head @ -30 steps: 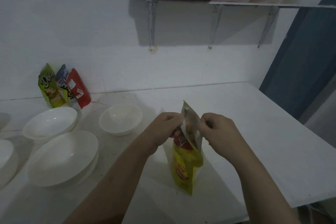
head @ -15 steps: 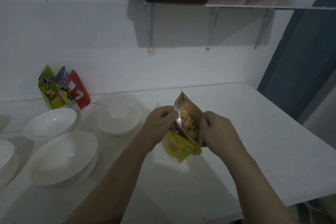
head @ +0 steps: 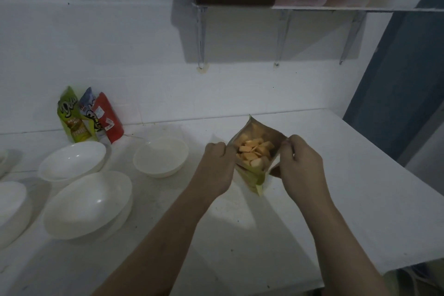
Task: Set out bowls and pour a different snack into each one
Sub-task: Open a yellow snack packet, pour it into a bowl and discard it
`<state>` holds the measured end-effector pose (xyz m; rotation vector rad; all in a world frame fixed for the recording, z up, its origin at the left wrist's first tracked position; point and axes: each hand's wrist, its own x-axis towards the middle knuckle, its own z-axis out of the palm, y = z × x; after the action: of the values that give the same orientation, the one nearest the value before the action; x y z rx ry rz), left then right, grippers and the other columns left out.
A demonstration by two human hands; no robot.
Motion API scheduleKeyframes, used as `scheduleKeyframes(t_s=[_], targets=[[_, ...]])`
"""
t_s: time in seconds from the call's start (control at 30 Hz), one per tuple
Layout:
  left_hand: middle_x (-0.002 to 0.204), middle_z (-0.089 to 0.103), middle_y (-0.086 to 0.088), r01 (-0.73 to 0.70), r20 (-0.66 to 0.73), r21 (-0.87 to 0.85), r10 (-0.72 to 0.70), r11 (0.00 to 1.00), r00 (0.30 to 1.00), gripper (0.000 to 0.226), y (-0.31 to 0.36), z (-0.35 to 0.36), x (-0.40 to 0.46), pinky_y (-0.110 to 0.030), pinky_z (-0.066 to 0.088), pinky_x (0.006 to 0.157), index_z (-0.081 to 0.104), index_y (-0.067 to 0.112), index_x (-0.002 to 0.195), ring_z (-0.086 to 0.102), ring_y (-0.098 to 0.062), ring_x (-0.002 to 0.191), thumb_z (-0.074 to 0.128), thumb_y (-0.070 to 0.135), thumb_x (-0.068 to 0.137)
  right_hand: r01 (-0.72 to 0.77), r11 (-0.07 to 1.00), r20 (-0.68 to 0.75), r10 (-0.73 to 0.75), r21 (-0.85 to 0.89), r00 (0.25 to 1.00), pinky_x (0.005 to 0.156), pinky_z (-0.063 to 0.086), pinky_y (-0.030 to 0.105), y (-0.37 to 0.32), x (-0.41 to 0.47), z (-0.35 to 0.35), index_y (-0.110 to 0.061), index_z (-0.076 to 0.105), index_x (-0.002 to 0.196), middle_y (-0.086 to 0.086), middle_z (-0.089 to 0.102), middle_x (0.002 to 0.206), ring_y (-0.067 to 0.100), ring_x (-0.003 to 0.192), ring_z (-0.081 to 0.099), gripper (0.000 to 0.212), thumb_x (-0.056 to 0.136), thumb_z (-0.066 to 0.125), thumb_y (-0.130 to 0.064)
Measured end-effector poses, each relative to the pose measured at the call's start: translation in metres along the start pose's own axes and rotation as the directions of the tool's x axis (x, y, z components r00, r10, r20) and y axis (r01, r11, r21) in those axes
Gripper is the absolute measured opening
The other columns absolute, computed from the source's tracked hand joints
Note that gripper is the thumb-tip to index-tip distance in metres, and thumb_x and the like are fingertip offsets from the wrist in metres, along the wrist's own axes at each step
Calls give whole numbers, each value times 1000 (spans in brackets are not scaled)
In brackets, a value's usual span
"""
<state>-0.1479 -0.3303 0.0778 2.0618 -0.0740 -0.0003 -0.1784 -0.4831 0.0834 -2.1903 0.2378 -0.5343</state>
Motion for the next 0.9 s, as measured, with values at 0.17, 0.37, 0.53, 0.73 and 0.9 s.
scheduleKeyframes(t_s=[0.17, 0.37, 0.53, 0.73, 0.9], targets=[[121, 47, -3, 227, 270, -313, -143, 922, 952, 34, 2, 11, -13, -52, 46, 101, 30, 20, 121, 51, -22, 116, 41, 45, 100, 56, 998, -66, -54, 22, 996, 66, 56, 53, 3, -8, -6, -4, 48, 84, 9, 54, 71, 32, 71, 57, 30, 104, 35, -23], [126, 51, -10, 389, 422, -515, -169, 763, 891, 58, 7, 23, -10, -53, 55, 87, 20, 29, 132, 59, -37, 113, 61, 27, 92, 117, 993, -95, -120, -33, 988, 57, 35, 34, 6, -11, -15, -6, 46, 80, 5, 50, 70, 23, 67, 47, 28, 103, 36, -17], [113, 62, -2, 319, 458, -537, -48, 781, 888, 63, 12, 36, -12, -57, 49, 95, 16, 34, 133, 63, -32, 111, 47, -3, 92, 99, 995, -140, -99, -8, 985, 61, 42, 36, 16, -13, -15, -6, 45, 79, 3, 47, 72, 21, 70, 46, 25, 103, 38, -14], [142, 50, -1, 342, 487, -596, -12, 727, 874, 71, 0, 40, -10, -65, 36, 104, 41, 37, 137, 50, -28, 129, 61, 60, 72, 79, 997, -155, -76, 10, 985, 61, 37, 31, 21, -13, -24, -4, 47, 82, 7, 50, 75, 21, 72, 48, 27, 104, 37, -15], [140, 52, -6, 422, 372, -737, -205, 529, 905, 60, -25, 46, 12, -57, 31, 111, 50, 21, 133, 46, -34, 131, 45, 63, 90, 75, 990, -123, -61, 118, 991, 61, 41, 36, 10, -14, -35, -1, 48, 83, 14, 50, 75, 22, 70, 47, 28, 104, 38, -17]])
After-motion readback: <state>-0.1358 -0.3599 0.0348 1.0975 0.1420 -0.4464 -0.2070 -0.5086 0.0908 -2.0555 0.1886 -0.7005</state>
